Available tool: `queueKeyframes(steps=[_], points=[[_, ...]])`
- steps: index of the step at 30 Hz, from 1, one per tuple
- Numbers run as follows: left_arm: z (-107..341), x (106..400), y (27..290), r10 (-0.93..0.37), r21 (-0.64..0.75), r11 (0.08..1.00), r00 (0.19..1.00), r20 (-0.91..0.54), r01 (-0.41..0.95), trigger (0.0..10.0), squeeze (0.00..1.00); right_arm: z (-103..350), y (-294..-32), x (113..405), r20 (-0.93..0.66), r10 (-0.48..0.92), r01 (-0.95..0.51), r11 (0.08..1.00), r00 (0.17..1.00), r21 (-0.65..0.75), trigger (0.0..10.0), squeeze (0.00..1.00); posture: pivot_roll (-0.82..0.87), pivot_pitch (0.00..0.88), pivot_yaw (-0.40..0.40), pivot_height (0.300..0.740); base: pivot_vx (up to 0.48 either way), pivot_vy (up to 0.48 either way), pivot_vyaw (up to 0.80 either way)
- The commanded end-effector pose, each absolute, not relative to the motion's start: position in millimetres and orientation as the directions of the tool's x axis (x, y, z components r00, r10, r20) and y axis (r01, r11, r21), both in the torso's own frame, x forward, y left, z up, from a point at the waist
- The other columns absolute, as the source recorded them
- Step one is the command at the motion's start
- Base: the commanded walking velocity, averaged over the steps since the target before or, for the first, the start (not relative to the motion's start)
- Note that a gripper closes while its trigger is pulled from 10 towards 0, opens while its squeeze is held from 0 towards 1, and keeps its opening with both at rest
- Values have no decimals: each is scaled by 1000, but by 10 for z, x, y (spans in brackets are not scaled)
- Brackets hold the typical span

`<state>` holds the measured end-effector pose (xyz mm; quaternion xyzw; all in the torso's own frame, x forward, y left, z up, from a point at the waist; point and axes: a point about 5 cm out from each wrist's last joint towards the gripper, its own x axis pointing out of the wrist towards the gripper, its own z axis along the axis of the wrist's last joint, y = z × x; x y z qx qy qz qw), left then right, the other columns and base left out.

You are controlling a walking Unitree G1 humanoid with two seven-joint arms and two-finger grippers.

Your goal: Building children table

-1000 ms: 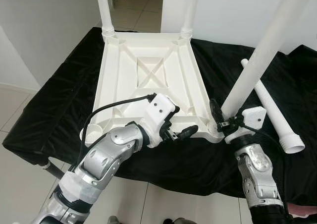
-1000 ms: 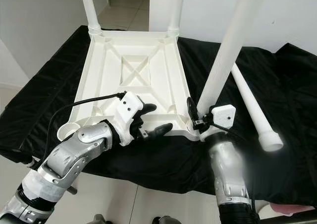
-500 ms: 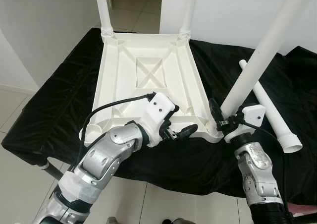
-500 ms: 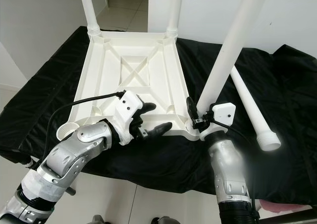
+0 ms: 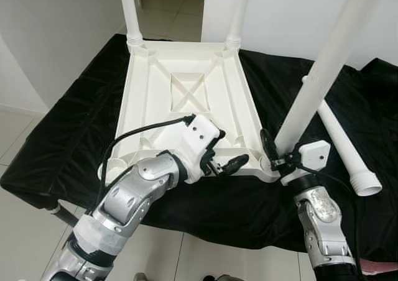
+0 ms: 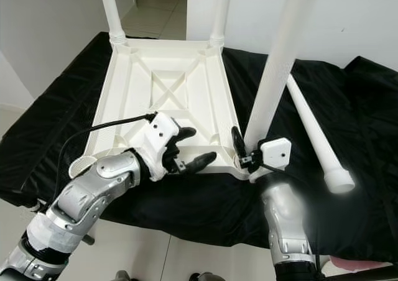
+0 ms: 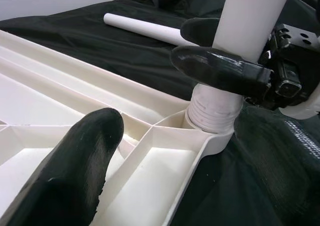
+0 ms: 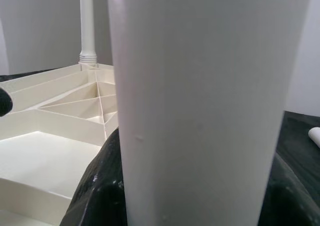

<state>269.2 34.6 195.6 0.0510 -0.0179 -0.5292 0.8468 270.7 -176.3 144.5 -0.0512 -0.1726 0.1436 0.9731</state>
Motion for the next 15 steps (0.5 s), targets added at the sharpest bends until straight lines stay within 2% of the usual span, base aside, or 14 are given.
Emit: queueKeyframes(steps=[1,8,15], points=[[1985,2672,328,-914,125,399,405,-31,908,10000,0,1044,-1686,2633,132,344,-331,937,930,-112,10000,0,-3,96,-14,740,0,0,0],[2000,2684,327,-913,131,400,406,-28,907,10000,0,991,-1694,2613,118,341,-334,939,933,-77,10000,0,-3,94,-15,740,0,0,0],[1997,2682,328,-913,135,399,406,-31,907,10000,0,955,-1689,2671,62,329,-330,944,942,21,10000,0,-1,93,-14,740,0,0,0]])
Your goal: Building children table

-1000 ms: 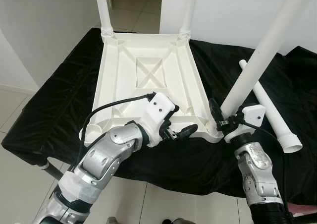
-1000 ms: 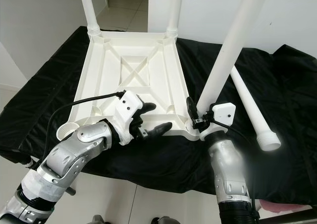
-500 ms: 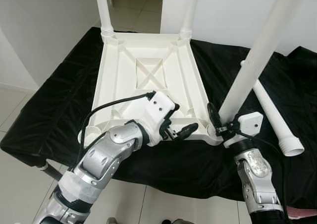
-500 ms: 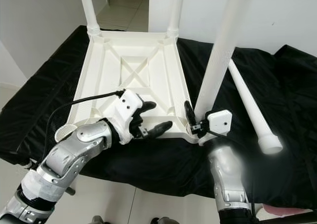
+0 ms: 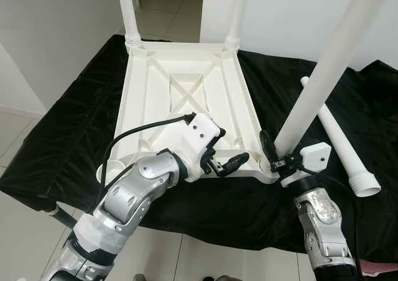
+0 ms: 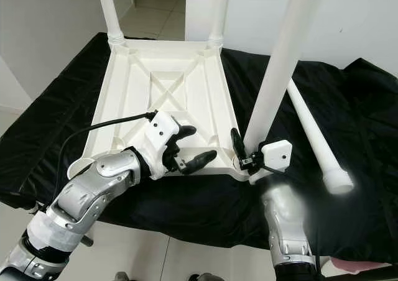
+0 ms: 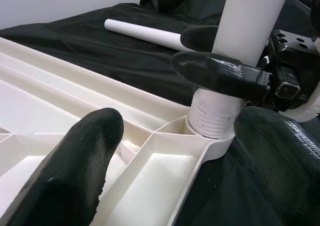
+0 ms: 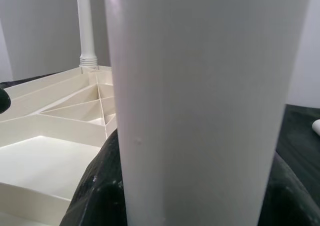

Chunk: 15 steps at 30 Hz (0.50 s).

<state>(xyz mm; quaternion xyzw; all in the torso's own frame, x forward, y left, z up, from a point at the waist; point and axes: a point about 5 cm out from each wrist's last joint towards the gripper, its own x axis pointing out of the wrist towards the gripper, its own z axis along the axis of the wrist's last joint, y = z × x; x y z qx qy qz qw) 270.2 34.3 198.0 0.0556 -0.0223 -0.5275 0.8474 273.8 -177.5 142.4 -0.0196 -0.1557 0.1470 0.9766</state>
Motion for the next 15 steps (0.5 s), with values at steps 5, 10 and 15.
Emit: queueKeyframes(steps=[5,10,15], points=[[2001,2683,333,-913,138,400,408,-31,906,10000,0,942,-1691,2700,15,335,-335,941,942,51,10000,0,2,93,-15,740,0,0,0],[2003,2679,339,-911,141,402,410,-32,905,10000,0,914,-1694,2707,-20,341,-339,938,940,74,10000,0,4,94,-17,740,0,0,0],[2001,2678,346,-909,143,407,415,-34,902,10000,0,857,-1703,2693,-47,333,-328,940,942,91,10000,0,6,97,-19,740,0,0,0]])
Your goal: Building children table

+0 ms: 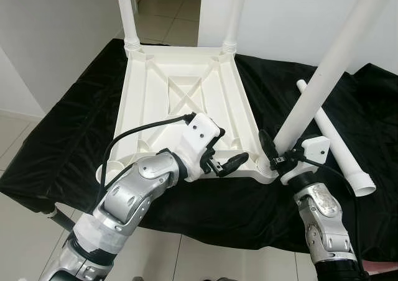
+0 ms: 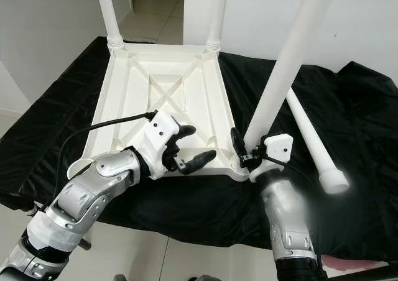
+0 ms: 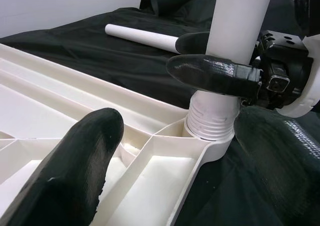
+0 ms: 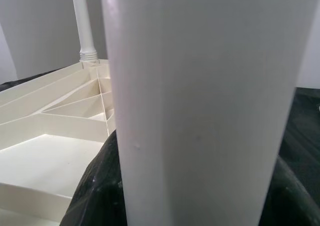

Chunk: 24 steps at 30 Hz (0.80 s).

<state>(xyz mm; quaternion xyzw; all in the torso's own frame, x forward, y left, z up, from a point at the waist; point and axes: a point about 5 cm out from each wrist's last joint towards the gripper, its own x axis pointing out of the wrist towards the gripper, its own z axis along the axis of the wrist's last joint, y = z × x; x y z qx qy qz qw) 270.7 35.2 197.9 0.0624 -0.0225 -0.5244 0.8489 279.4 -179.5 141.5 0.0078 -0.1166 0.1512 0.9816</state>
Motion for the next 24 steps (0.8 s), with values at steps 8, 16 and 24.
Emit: queueKeyframes(steps=[8,16,24], points=[[2003,2678,353,-908,146,408,417,-35,901,10000,0,780,-1762,2697,-100,276,-257,952,956,163,10000,0,5,99,-16,740,0,0,0],[2008,2679,355,-908,152,407,417,-36,901,10000,0,793,-1759,2712,-103,258,-237,955,961,181,10000,0,5,100,-15,740,0,0,0],[2017,2689,361,-905,158,413,423,-35,897,10000,0,946,-1653,2691,12,295,-296,955,955,35,10000,0,9,101,-17,740,0,0,0]])
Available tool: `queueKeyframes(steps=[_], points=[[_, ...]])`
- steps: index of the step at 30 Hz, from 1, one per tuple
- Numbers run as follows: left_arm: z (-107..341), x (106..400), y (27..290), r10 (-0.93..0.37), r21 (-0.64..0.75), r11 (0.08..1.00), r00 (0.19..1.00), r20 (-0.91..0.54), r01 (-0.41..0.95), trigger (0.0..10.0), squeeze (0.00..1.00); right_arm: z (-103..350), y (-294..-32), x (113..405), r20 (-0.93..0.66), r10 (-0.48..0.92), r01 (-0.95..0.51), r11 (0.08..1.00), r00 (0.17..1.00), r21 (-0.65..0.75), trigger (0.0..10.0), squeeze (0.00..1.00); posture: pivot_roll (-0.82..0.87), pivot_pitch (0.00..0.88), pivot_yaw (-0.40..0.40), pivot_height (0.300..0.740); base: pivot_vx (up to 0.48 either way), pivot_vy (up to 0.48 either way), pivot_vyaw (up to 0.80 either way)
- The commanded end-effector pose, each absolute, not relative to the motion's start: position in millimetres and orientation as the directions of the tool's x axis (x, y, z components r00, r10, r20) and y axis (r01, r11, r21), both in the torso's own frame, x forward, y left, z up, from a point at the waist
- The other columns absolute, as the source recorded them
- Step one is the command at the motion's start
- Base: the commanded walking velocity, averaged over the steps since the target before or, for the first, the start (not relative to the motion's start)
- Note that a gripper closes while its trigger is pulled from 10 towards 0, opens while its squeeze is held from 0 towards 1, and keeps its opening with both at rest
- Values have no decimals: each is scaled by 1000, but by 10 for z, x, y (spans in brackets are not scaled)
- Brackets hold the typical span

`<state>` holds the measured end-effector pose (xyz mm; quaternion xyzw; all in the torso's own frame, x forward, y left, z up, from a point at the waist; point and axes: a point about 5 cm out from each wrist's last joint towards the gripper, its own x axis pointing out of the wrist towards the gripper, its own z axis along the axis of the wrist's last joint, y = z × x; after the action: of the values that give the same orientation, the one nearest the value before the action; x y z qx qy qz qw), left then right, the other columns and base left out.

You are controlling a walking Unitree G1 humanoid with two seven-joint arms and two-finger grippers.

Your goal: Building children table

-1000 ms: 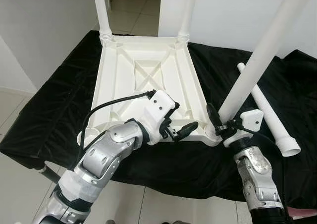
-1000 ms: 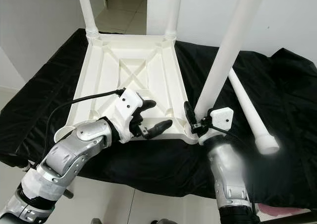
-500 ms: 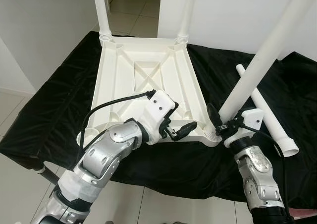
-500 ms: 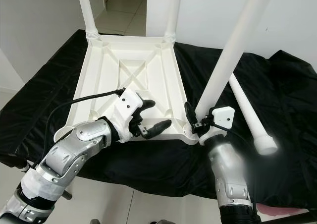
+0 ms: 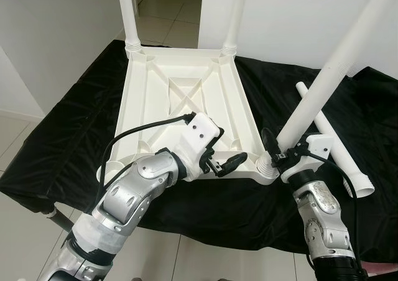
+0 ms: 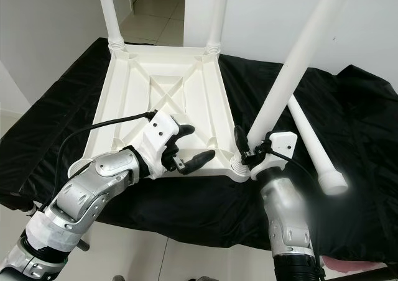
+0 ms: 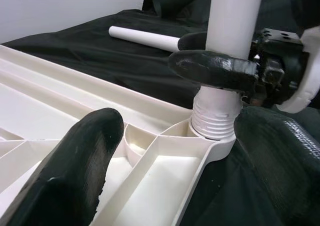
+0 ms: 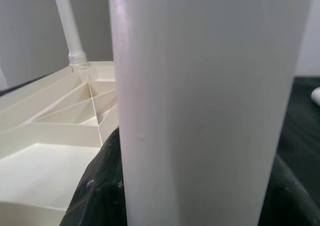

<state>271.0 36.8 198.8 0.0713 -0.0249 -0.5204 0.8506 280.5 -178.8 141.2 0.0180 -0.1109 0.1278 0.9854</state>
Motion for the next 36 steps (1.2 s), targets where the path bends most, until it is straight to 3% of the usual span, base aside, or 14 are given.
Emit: queueKeyframes(steps=[1,15,24,25,27,28,30,33,34,35,36], points=[[2018,2691,362,-905,159,414,424,-34,896,10000,0,965,-1640,2688,25,298,-299,954,954,25,10000,0,9,101,-17,740,0,0,0],[2046,2712,371,-900,171,426,436,-24,888,10000,0,977,-1607,2649,43,268,-270,962,963,47,10000,0,1,112,-18,740,0,0,0],[2132,2744,361,-915,152,401,404,13,903,10000,0,1220,-1560,2654,132,321,-326,945,938,25,10000,0,0,113,-20,740,0,0,0],[2193,2746,370,-928,139,371,369,44,918,10000,267,1347,-1562,2654,155,373,-379,925,915,12,10000,0,-2,110,-24,740,0,0,0],[2236,2746,378,-937,132,350,344,66,927,10000,267,1432,-1561,2649,167,410,-416,909,897,2,10000,0,-2,110,-24,740,0,0,0],[2280,2744,388,-946,107,322,313,88,941,10000,1000,1504,-1577,2653,170,440,-444,896,882,-14,10000,0,-5,107,-28,740,0,0,0],[2412,2714,391,-960,64,253,242,142,965,10000,1000,1623,-1648,2684,163,480,-480,876,862,-42,10000,0,-5,103,-35,740,0,0,0],[2523,2696,386,-963,49,213,201,181,976,10000,1000,1699,-1696,2705,156,510,-507,860,846,-56,10000,0,-4,95,-39,740,0,0,0],[2582,2700,386,-964,45,196,184,194,980,10000,847,1741,-1720,2719,148,528,-524,849,836,-64,10000,0,-3,91,-43,740,0,0,0],[2616,2703,386,-964,44,187,175,199,981,10000,847,1768,-1734,2728,143,539,-534,842,830,-70,10000,0,-3,91,-43,740,0,0,0],[2653,2705,389,-965,37,171,159,206,985,10000,0,1797,-1749,2741,137,549,-544,836,824,-74,10000,0,-4,89,-44,740,0,0,0]])
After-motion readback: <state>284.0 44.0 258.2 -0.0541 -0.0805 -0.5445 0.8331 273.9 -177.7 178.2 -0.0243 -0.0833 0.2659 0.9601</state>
